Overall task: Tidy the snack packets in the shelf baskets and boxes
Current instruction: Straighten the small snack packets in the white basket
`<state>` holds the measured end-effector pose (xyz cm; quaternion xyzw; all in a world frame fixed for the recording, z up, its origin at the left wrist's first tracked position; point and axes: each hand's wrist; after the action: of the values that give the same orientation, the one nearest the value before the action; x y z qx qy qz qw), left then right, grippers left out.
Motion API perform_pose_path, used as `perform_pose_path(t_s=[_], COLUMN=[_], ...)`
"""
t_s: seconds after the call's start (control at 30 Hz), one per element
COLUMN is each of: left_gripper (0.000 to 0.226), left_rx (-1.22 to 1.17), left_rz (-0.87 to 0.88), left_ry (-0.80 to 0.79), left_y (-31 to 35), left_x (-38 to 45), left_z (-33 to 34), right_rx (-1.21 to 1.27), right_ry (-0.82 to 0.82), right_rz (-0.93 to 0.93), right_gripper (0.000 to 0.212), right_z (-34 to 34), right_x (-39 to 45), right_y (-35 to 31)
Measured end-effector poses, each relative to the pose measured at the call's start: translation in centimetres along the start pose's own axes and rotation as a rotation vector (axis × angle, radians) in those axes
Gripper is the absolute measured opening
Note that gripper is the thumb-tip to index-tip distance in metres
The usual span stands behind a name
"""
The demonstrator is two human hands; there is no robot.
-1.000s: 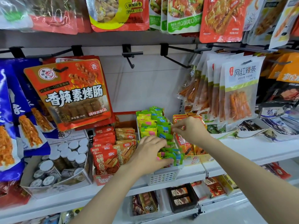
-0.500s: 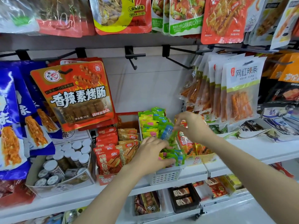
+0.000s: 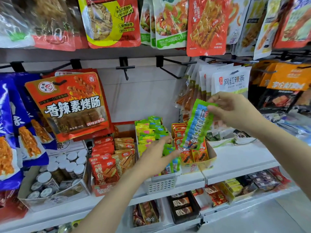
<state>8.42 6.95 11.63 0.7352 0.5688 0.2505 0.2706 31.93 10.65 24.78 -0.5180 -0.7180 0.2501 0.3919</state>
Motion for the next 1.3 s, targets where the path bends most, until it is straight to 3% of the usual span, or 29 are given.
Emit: perform_pose_path(t_s=[0.13,0.2,0.33,0.57,0.67,0.8,0.87,1.0,1.13,1.23,1.3], left_gripper=[0.025,0.010,0.012,0.023,0.028,0.051,0.049,0.048,0.047,0.034,0.034], left_rx=[-0.491,-0.740,-1.005,-1.126,-1.316,-1.825,-1.952,-1.732,-1.157,-0.986,-0.952], left_rz=[-0.033,-0.106,-0.248,-0.269,-0.244,-0.277,-0.276,-0.238,-0.159,-0.076,-0.044], left_ry=[0.079,0.155,0.243,0.225,0.095,-0.213,-0.204,-0.036,0.187,0.310,0.342], left_y=[1.8,2.3,2.3,1.8,1.9,2.8,2.9,2.7,2.4,2.0,1.9], left_x=[-1.8,-2.5,-3.5,-3.9,-4.1,-4.6,-4.5,-4.4,-4.4,-4.6,-4.7], left_z=[1.1,1.1,0.9,0.3,0.2,-0.5,-0.6,-0.2,0.6,1.2,1.3], right_rx=[0.161,0.227,0.308,0.363,0.418,0.605,0.695,0.662,0.736,0.586,0.564], right_ry=[-0.025,-0.019,0.020,0.021,0.005,-0.034,-0.060,-0.100,-0.282,-0.174,-0.111], right_rz=[0.053,0.086,0.142,0.215,0.219,0.167,0.137,0.168,0.286,0.165,0.160], right_gripper=[0.004,0.004,0.004,0.005,0.007,0.004,0.010,0.012,0.052,0.037,0.038], right_z=[0.3,0.5,1.0,1.8,2.0,2.8,3.1,3.0,2.7,3.2,3.4], right_x=[0.1,0.3,0.8,1.4,1.4,1.2,1.1,1.2,0.9,0.6,0.7], right_y=[-0.5,-0.7,-0.5,0.1,0.4,0.3,0.5,0.9,1.2,1.3,1.3])
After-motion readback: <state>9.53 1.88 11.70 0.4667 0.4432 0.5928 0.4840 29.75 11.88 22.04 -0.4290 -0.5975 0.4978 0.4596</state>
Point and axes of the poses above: each hand's wrist, its own x-axis towards the middle knuckle, its own z-axis out of the palm, y = z × x, and after that the axes turned 3 degrees about x, right-handed
